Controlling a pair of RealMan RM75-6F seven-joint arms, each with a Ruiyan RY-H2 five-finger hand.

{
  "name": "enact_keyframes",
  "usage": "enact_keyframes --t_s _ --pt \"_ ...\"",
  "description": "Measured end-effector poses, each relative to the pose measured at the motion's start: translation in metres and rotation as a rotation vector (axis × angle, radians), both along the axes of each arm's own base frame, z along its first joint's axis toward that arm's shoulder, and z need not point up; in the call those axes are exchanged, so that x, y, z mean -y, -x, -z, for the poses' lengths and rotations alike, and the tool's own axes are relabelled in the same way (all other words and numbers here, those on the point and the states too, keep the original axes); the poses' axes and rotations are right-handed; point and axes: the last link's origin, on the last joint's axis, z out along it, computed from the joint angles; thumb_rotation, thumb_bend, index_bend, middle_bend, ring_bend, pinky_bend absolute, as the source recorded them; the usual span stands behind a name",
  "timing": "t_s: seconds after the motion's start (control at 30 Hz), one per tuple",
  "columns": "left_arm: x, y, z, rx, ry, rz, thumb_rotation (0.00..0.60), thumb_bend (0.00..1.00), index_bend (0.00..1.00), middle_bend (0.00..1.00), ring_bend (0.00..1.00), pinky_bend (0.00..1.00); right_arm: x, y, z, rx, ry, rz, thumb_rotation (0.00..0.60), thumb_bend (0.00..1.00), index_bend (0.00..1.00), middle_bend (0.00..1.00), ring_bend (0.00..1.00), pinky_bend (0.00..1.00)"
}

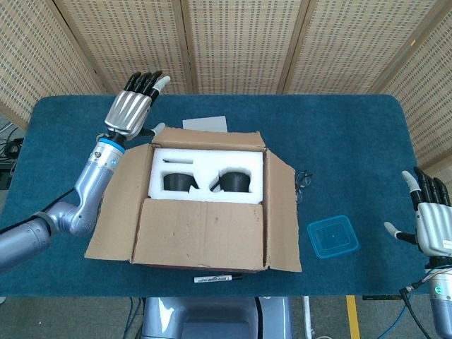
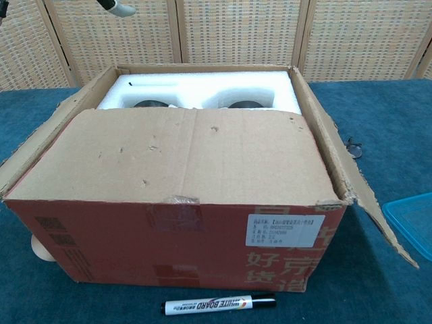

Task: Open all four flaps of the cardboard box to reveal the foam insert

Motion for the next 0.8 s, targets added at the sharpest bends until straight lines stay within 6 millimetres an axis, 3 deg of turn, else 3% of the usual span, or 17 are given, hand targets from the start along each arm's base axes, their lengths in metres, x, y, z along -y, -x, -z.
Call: enact_keyframes --t_s 0.27,0.57,0.73,0.8 --pt "0.034 -0.002 -0.007 0.069 0.183 -0.021 0.045 0.60 0.28 0.00 0.00 0.00 -0.002 -0.002 0.002 0.003 -0.004 -0.005 0.600 0.18 0.00 0.00 0.00 0.00" --pt "0.079 0.014 -0.004 0.015 0.323 -0.014 0.018 0.62 0.36 0.00 0.00 0.00 -0.006 -0.001 0.002 0.011 -0.006 -0.003 0.600 0.18 0.00 0.00 0.00 0.00" --pt "0.094 0.020 0.001 -0.008 0.376 -0.007 0.000 0.75 0.42 0.00 0.00 0.00 -0.006 -0.002 0.003 0.014 -0.010 -0.003 0.600 0.18 0.00 0.00 0.00 0.00" --pt "0.098 0.021 0.003 -0.008 0.390 0.004 0.000 0.76 0.42 0.00 0.00 0.00 -0.006 -0.002 0.003 0.016 -0.015 -0.003 0.600 0.18 0.00 0.00 0.00 0.00"
